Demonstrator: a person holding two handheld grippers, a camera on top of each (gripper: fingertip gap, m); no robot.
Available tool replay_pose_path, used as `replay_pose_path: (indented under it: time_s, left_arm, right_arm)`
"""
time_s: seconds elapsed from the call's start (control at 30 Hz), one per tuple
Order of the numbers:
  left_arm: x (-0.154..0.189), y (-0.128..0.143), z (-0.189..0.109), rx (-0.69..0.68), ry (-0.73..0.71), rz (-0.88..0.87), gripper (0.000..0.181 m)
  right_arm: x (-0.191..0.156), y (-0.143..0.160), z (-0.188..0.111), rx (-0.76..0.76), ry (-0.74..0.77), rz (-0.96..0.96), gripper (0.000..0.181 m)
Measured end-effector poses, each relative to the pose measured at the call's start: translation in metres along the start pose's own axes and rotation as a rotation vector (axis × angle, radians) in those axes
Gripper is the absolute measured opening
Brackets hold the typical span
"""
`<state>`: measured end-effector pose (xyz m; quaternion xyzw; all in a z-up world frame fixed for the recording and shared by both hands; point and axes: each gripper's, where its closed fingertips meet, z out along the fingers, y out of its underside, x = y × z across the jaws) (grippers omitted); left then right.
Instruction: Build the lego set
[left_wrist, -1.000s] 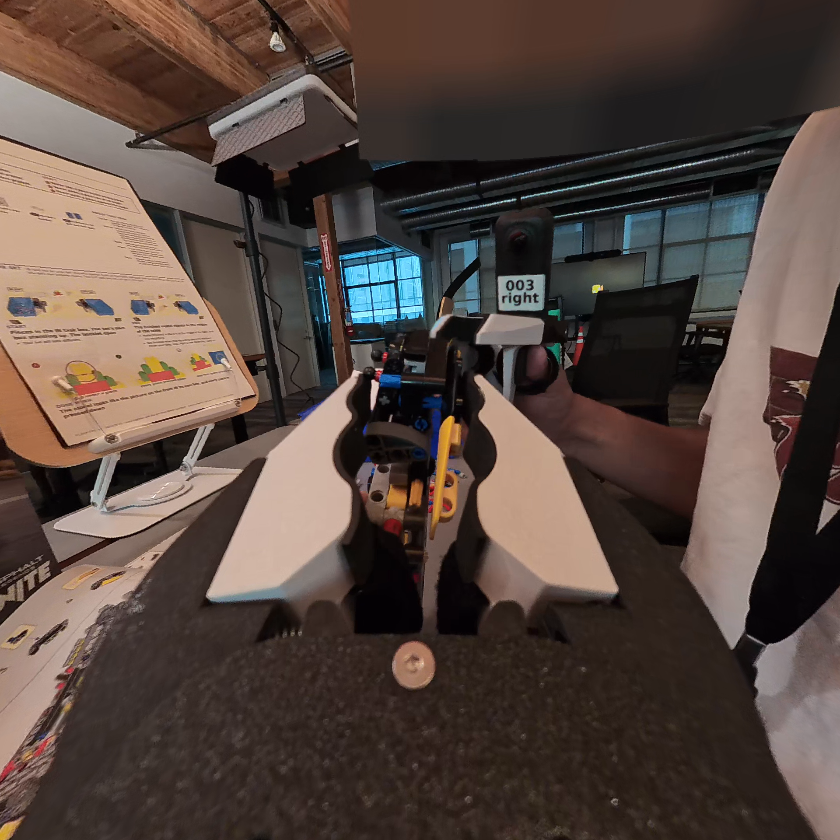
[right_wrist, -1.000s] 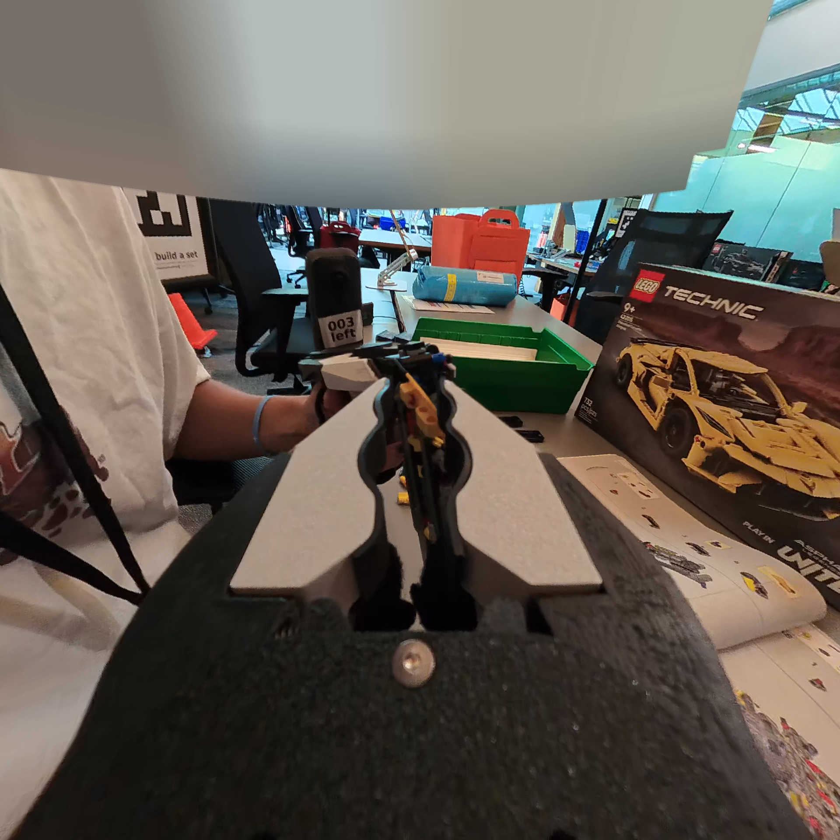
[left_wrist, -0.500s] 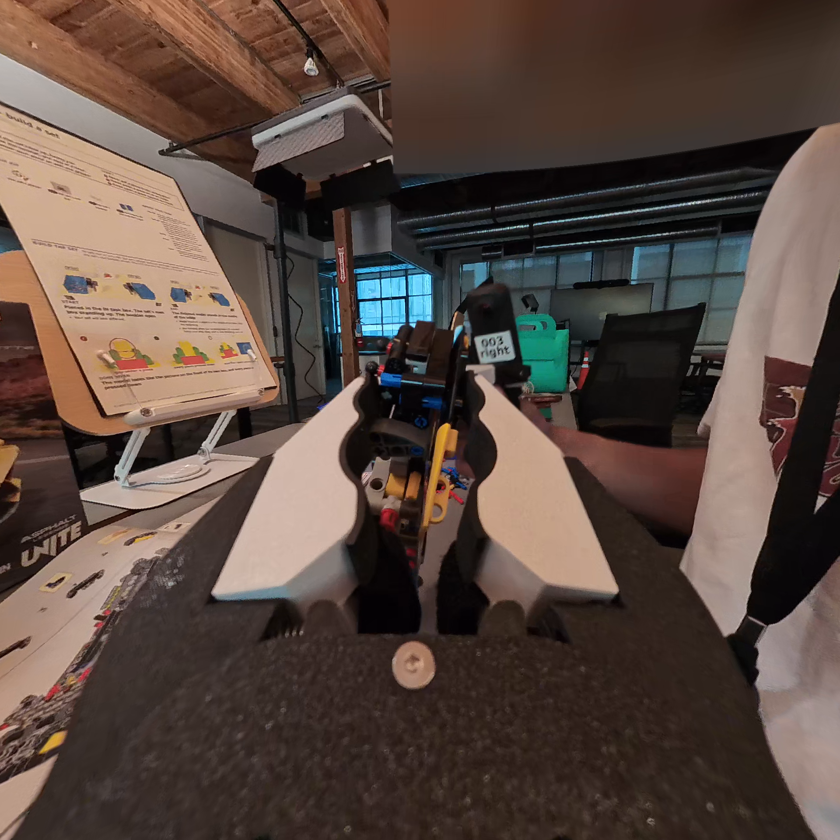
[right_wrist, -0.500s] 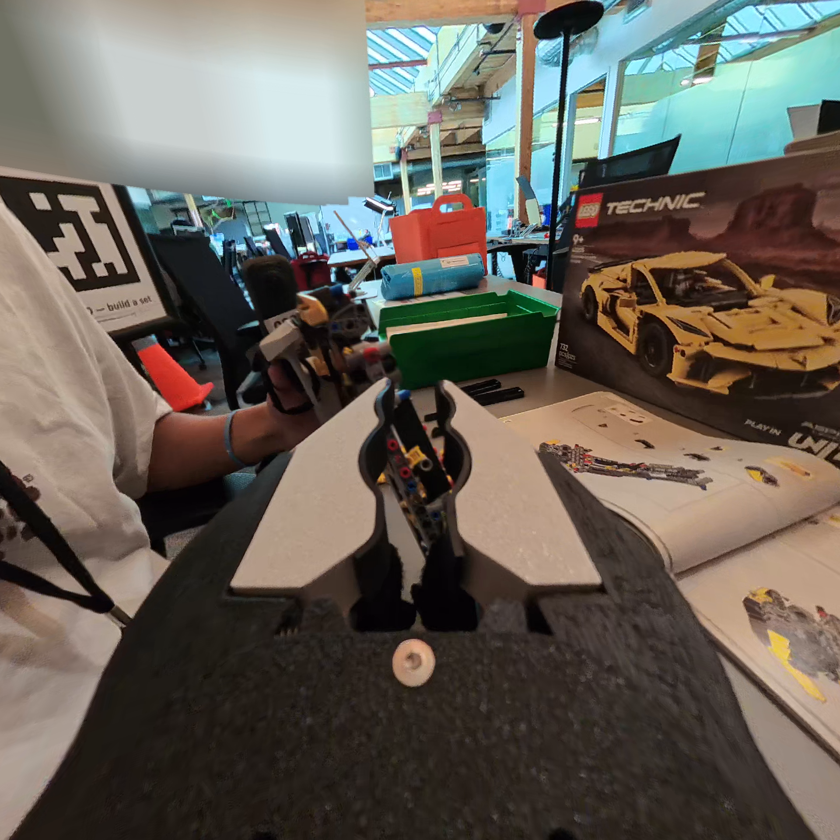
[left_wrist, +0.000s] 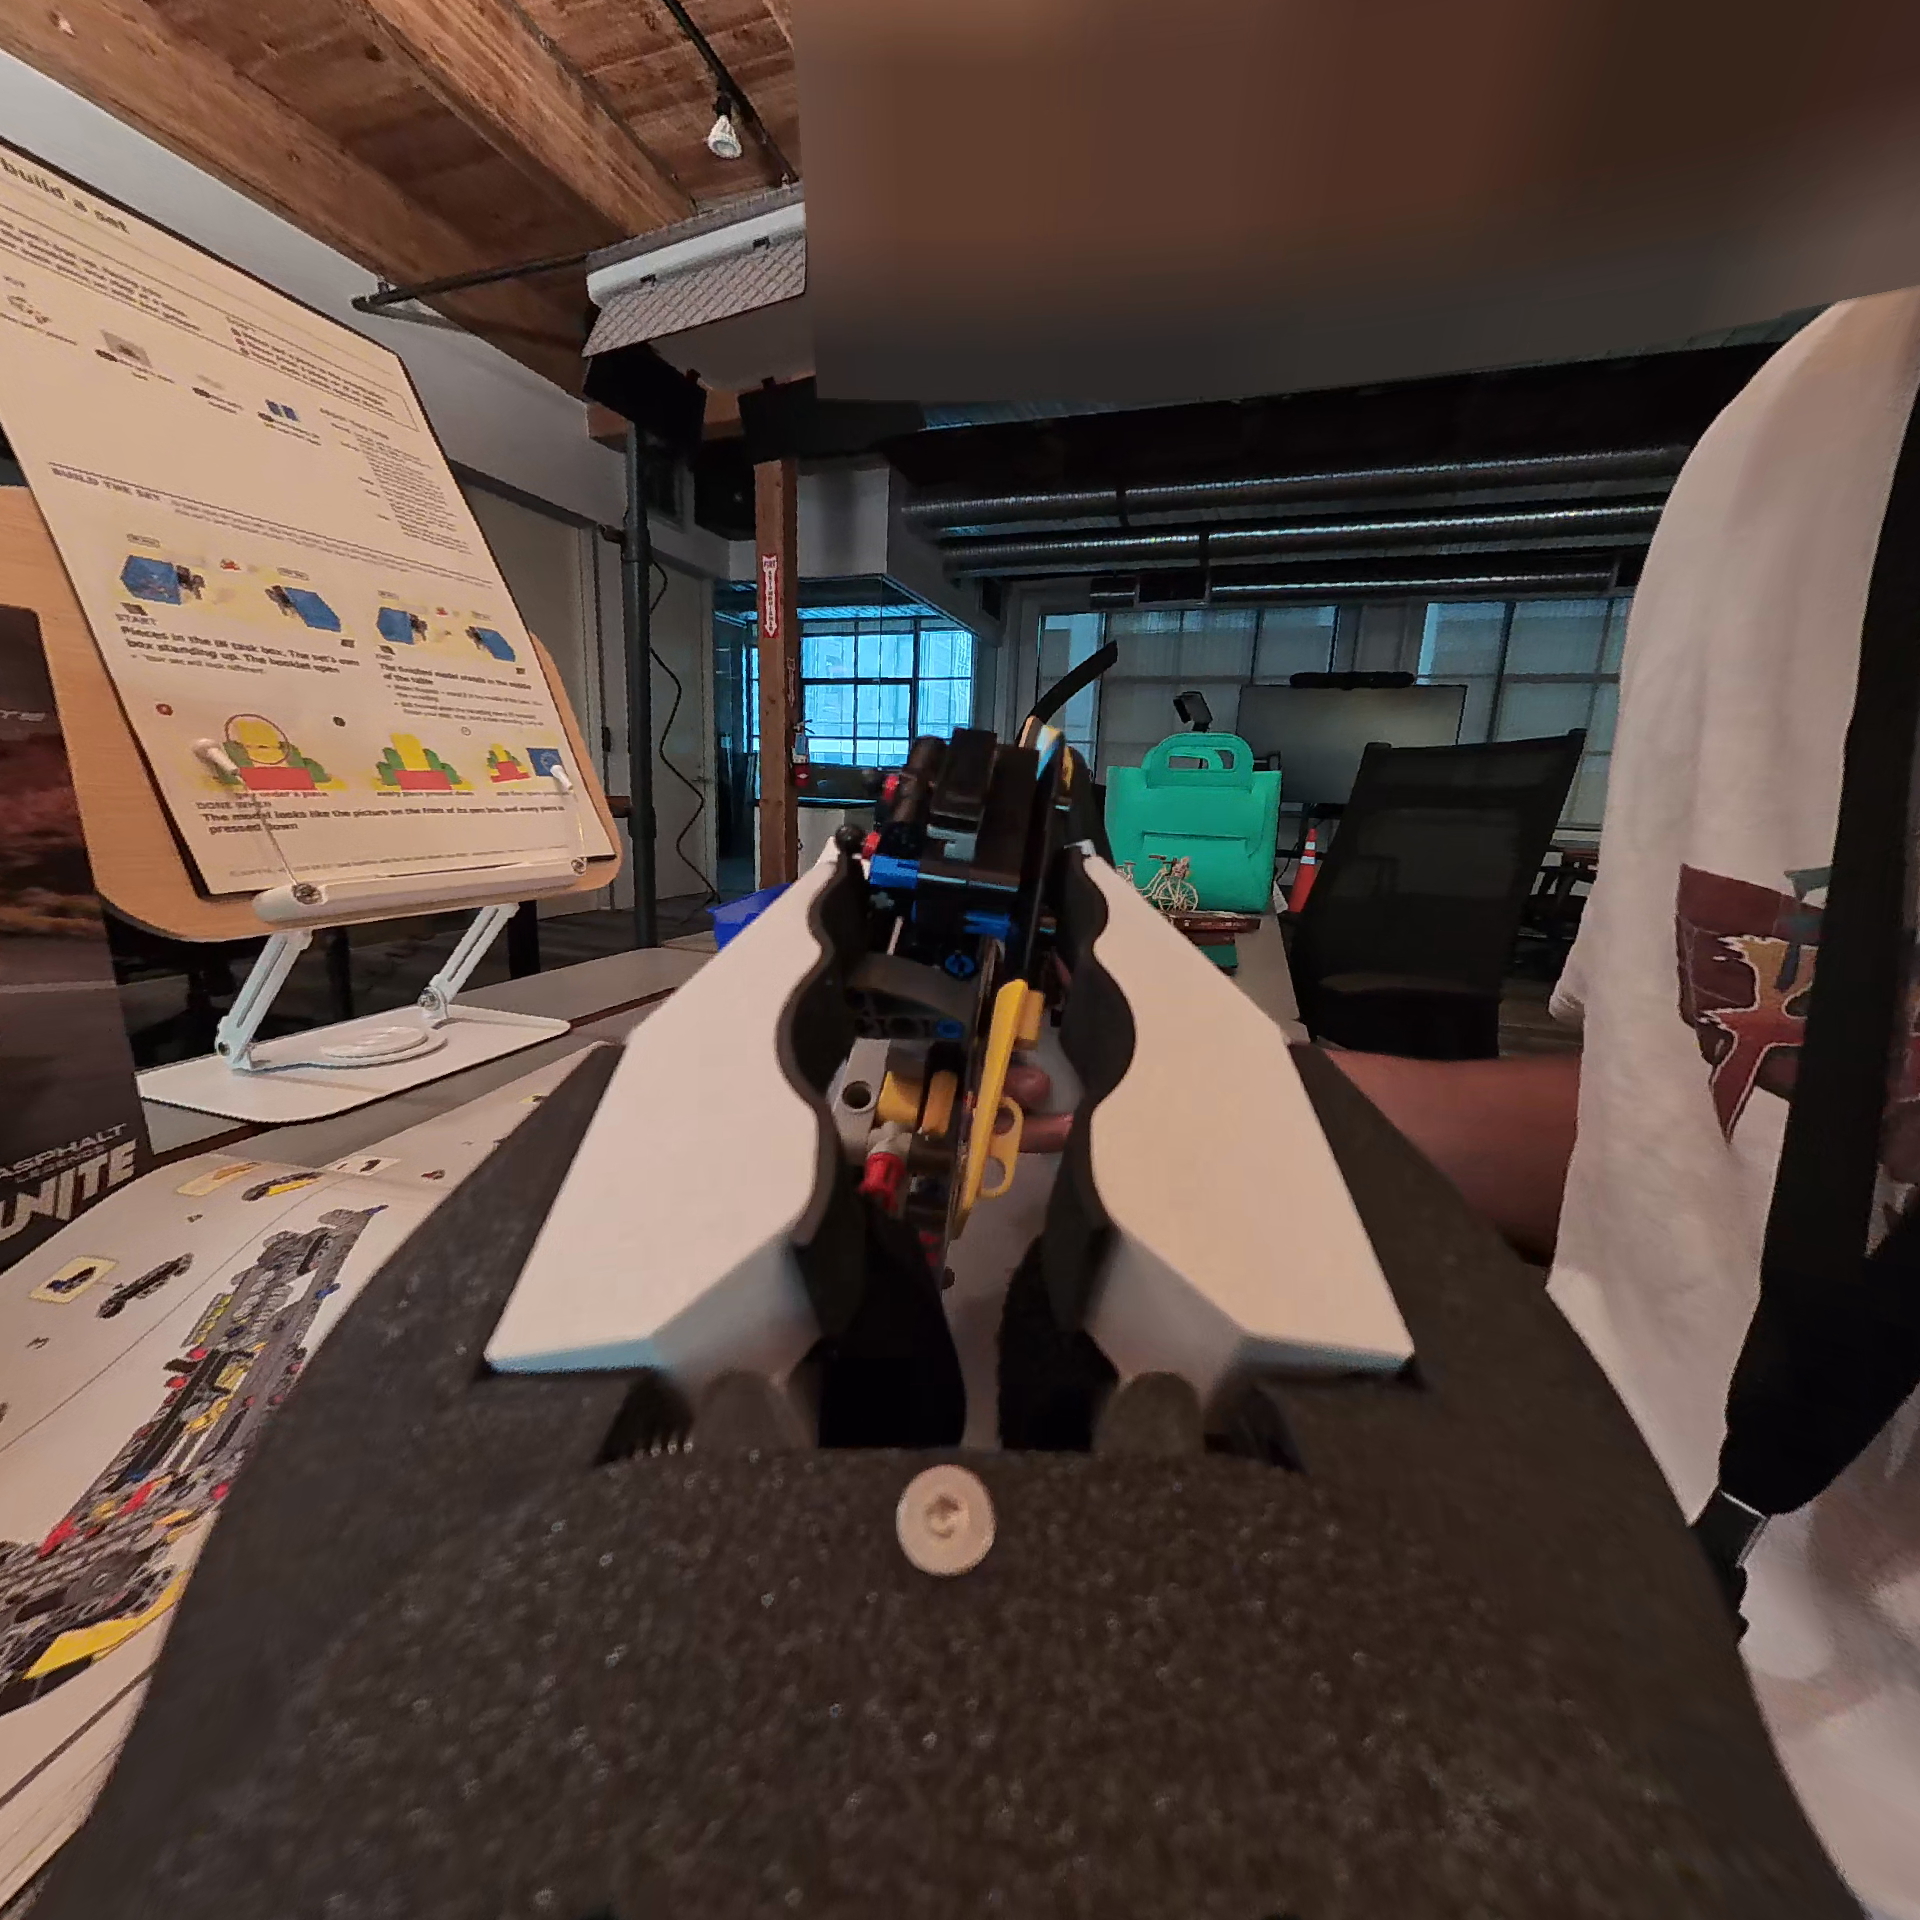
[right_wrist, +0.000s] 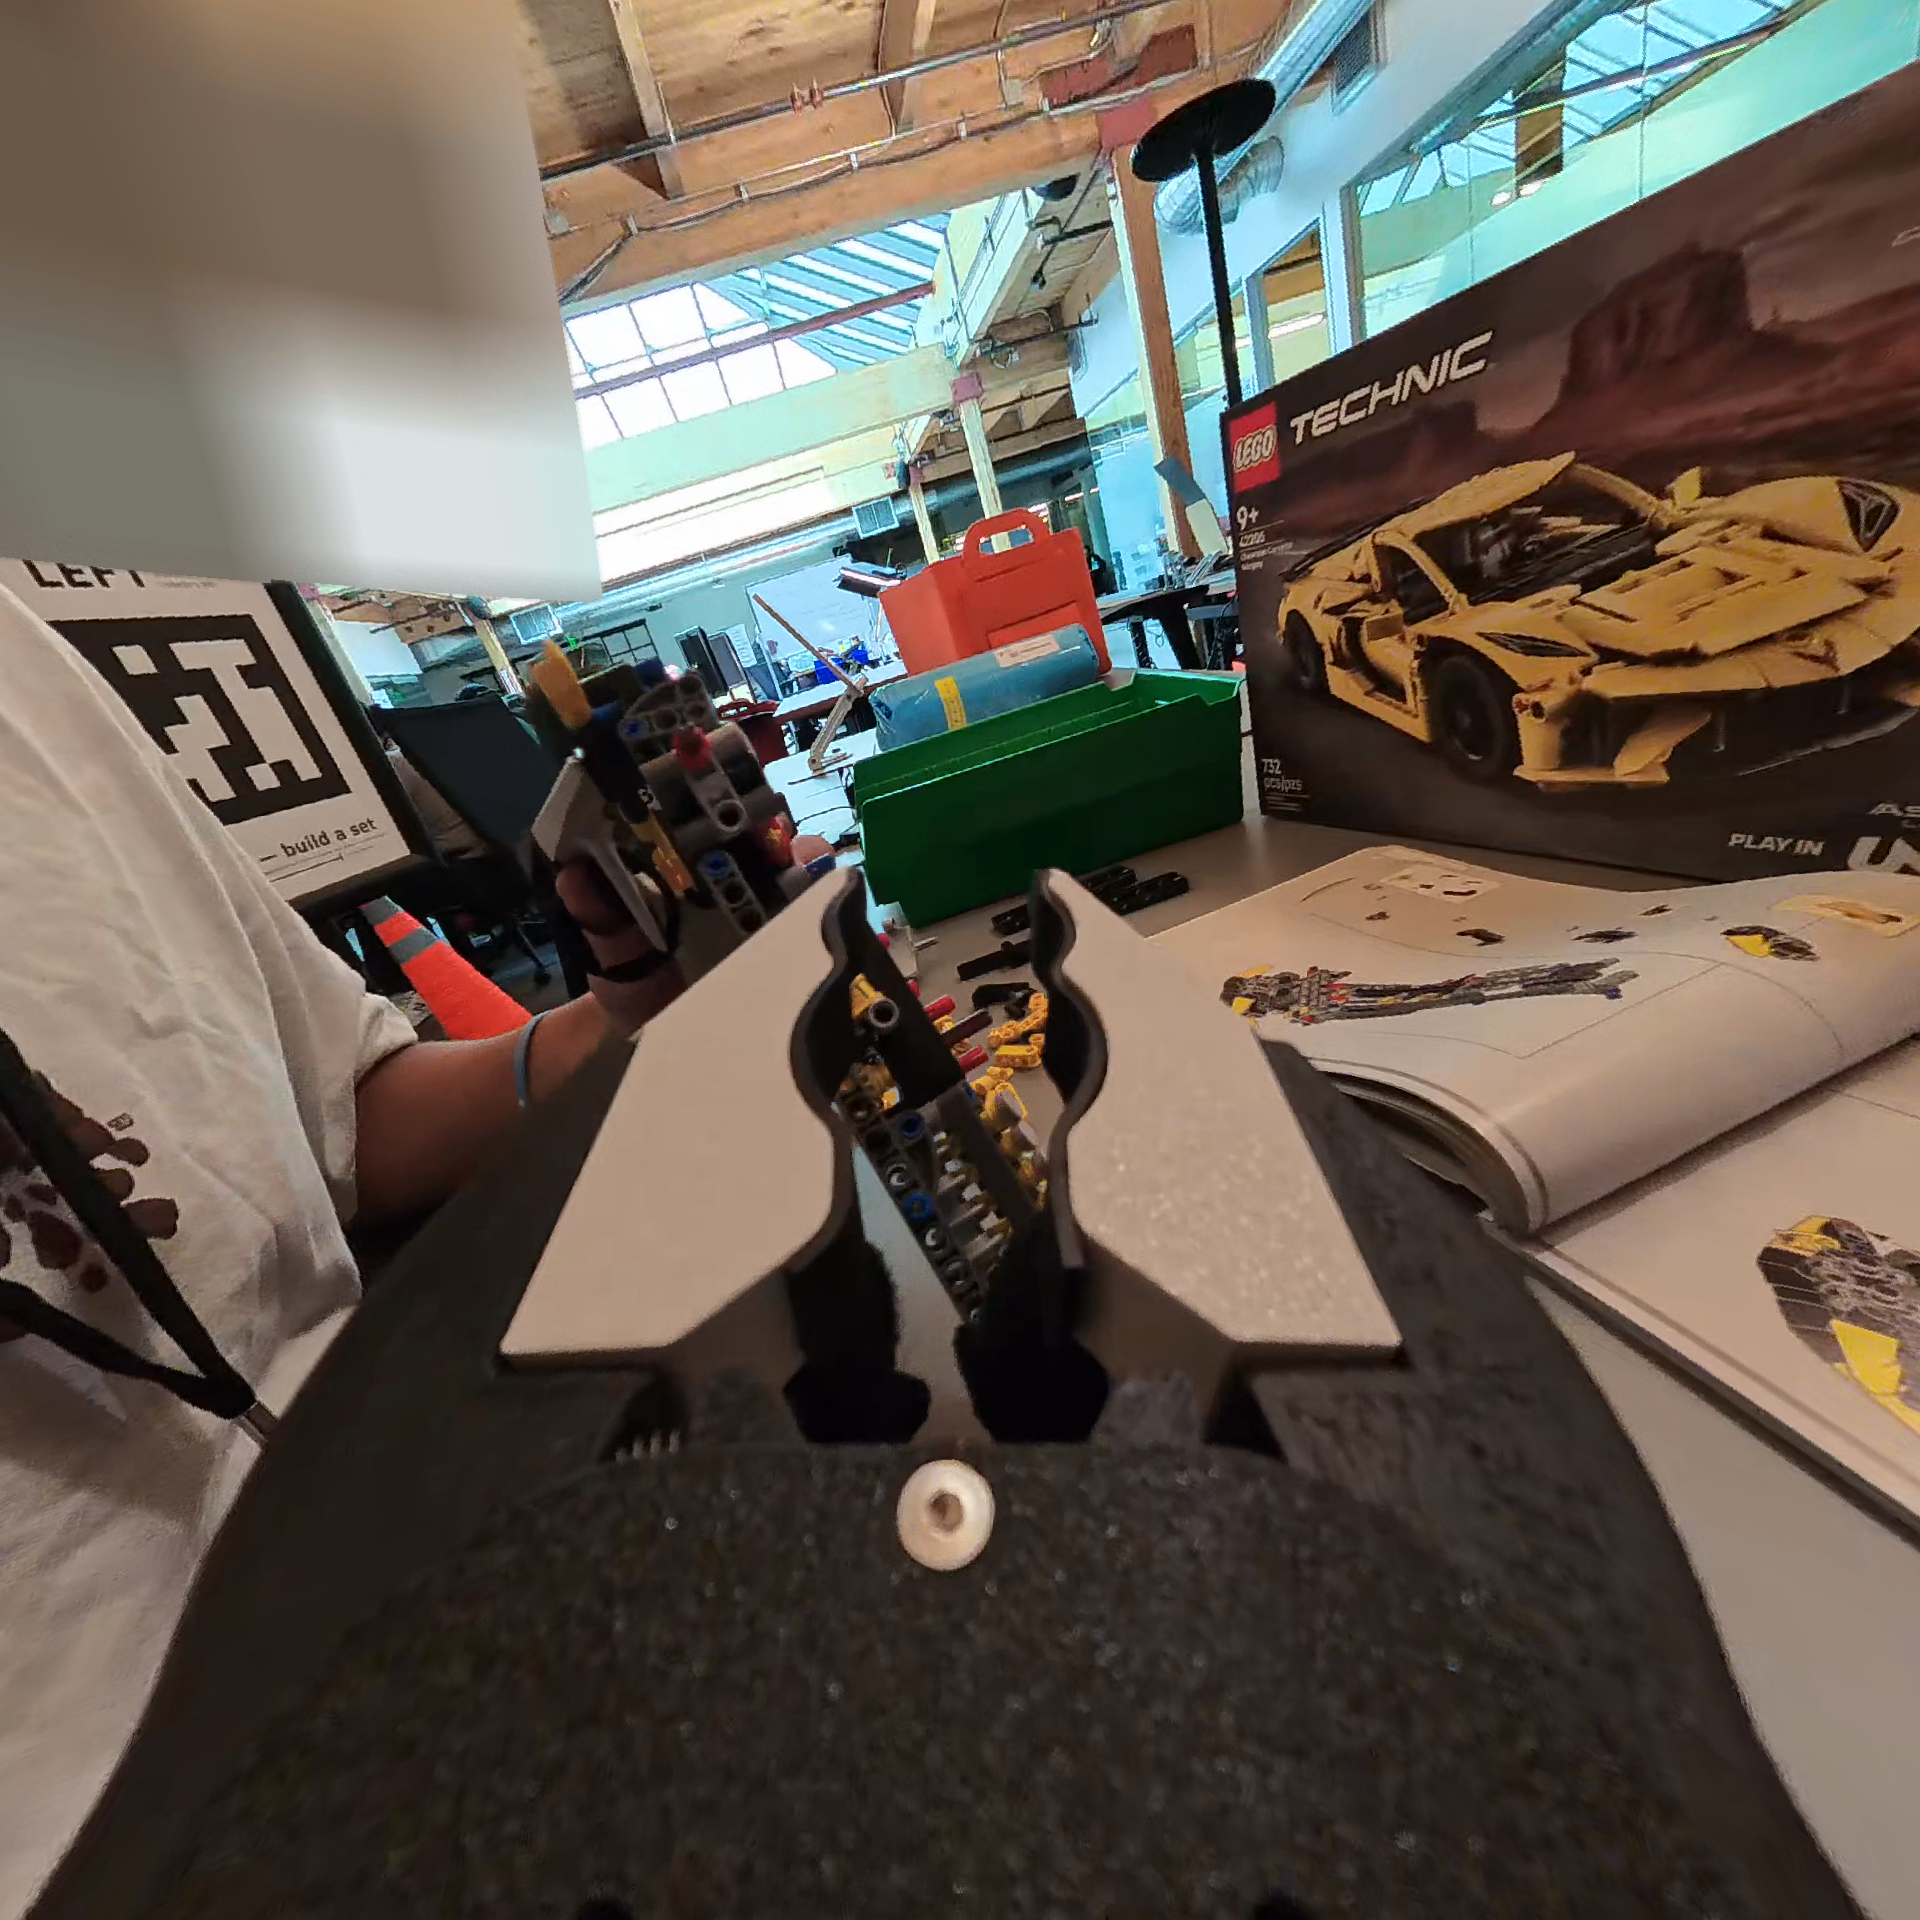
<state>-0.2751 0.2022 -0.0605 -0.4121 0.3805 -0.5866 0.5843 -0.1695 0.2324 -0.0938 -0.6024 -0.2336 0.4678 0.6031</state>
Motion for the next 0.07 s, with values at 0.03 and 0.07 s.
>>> replay_pose_path:
  time_s: [0.03, 0.07]
  left_arm:
    - [-0.0011, 0.0001, -0.0005, 0.000, -0.004, -0.002, 0.034]
    - [-0.0021, 0.0002, -0.0009, 0.000, -0.007, -0.005, 0.034]
  right_arm:
    - [0.0001, 0.0004, -0.0004, 0.001, 0.002, -0.001, 0.030]
    - [0.0008, 0.0010, -0.0009, 0.001, 0.004, 0.004, 0.030]
